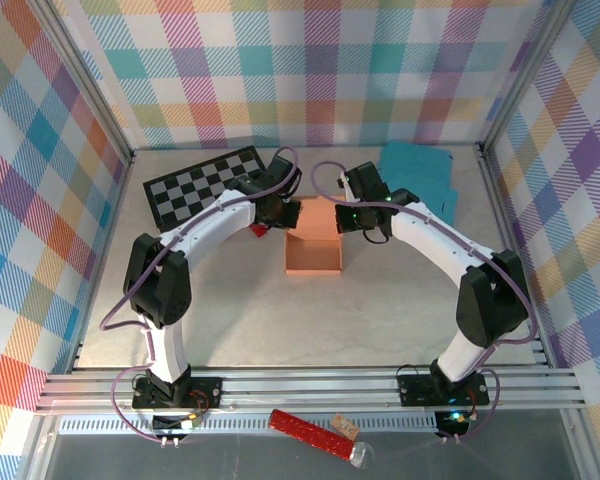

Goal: Fold the paper box

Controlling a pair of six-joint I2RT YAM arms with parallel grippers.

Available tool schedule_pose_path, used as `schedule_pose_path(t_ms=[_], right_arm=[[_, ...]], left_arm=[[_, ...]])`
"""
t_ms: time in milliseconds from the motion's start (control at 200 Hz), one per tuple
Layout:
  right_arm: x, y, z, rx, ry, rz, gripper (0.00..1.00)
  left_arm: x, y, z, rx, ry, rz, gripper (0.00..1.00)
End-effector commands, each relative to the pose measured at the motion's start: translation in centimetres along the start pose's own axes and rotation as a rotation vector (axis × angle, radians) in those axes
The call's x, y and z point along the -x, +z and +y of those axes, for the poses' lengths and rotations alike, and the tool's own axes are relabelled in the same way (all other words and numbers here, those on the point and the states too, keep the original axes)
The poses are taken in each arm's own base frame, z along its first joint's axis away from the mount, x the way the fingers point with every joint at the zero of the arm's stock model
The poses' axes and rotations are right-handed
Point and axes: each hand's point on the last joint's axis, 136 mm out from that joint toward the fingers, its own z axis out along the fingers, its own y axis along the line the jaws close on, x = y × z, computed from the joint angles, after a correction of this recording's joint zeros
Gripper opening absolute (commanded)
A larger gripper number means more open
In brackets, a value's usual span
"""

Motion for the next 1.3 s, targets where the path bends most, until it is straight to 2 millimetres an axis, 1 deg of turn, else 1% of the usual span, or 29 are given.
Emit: schedule_pose_path(t_ms=[0, 95, 150, 290, 400, 410, 435, 510, 695, 795, 905, 1080, 1130, 1135, 1145, 1200, 1250, 1275, 1295], right_arm=[[2.3, 0.4, 1.6, 0.053, 0.057, -0.132, 0.00], [3.0, 0.8, 1.7, 0.062, 0.049, -0.181, 0.00], [3.0, 1.1, 1.8, 0.065, 0.036, -0.200, 0.00], [3.1, 1.5, 2.1, 0.079, 0.023, -0.237, 0.00], [2.7, 2.0, 2.2, 0.080, 0.021, -0.240, 0.00], [2.6, 2.0, 2.2, 0.079, 0.021, -0.240, 0.00], [2.5, 2.2, 2.2, 0.079, 0.022, -0.237, 0.00], [2.0, 2.5, 2.2, 0.079, 0.022, -0.230, 0.00], [0.9, 2.5, 2.4, 0.065, 0.017, -0.215, 0.00], [-0.1, 2.5, 2.5, 0.061, 0.012, -0.199, 0.00], [-1.2, 2.0, 2.4, 0.049, 0.023, -0.177, 0.00], [-2.5, 0.4, 2.6, 0.065, 0.124, -0.092, 0.30], [-2.8, -0.4, 2.9, 0.086, 0.162, -0.065, 0.39], [-2.9, -0.5, 2.9, 0.086, 0.173, -0.058, 0.41], [-2.9, -0.6, 2.9, 0.087, 0.178, -0.058, 0.42], [-3.5, -1.8, 2.8, 0.082, 0.253, -0.024, 0.52], [-3.8, -3.1, 3.0, 0.099, 0.308, -0.006, 0.58], [-4.0, -3.8, 3.0, 0.103, 0.341, 0.002, 0.64], [-4.3, -4.3, 3.0, 0.106, 0.371, 0.011, 0.67]], left_arm=[[2.5, 0.5, -0.2, -0.055, -0.069, -0.093, 0.00], [3.2, 1.1, 0.2, -0.078, -0.087, -0.138, 0.00], [3.5, 1.3, 0.5, -0.098, -0.103, -0.166, 0.00], [3.9, 1.6, -0.1, -0.170, -0.113, -0.220, 0.00], [3.3, 2.0, 0.0, -0.174, -0.112, -0.211, 0.00], [3.8, 1.9, -0.2, -0.182, -0.113, -0.235, 0.00], [4.0, 1.8, -0.2, -0.187, -0.113, -0.247, 0.00], [4.0, 1.6, -0.2, -0.196, -0.116, -0.272, 0.00], [3.1, 1.7, -0.4, -0.223, -0.113, -0.277, 0.00], [2.4, 1.6, -0.3, -0.238, -0.114, -0.287, 0.00], [1.6, 1.5, -0.1, -0.236, -0.112, -0.307, 0.00], [-0.2, 2.0, 0.4, -0.190, -0.106, -0.305, 0.00], [-0.5, 2.0, 0.6, -0.169, -0.102, -0.310, 0.00], [-0.6, 2.0, 0.6, -0.167, -0.102, -0.311, 0.00], [-0.6, 1.9, 0.6, -0.162, -0.101, -0.314, 0.00], [-0.7, 1.7, 0.8, -0.148, -0.101, -0.326, 0.00], [-0.8, 1.5, 0.8, -0.141, -0.100, -0.337, 0.00], [-0.9, 1.5, 0.9, -0.136, -0.100, -0.339, 0.00], [-0.9, 1.4, 0.9, -0.132, -0.100, -0.341, 0.00]])
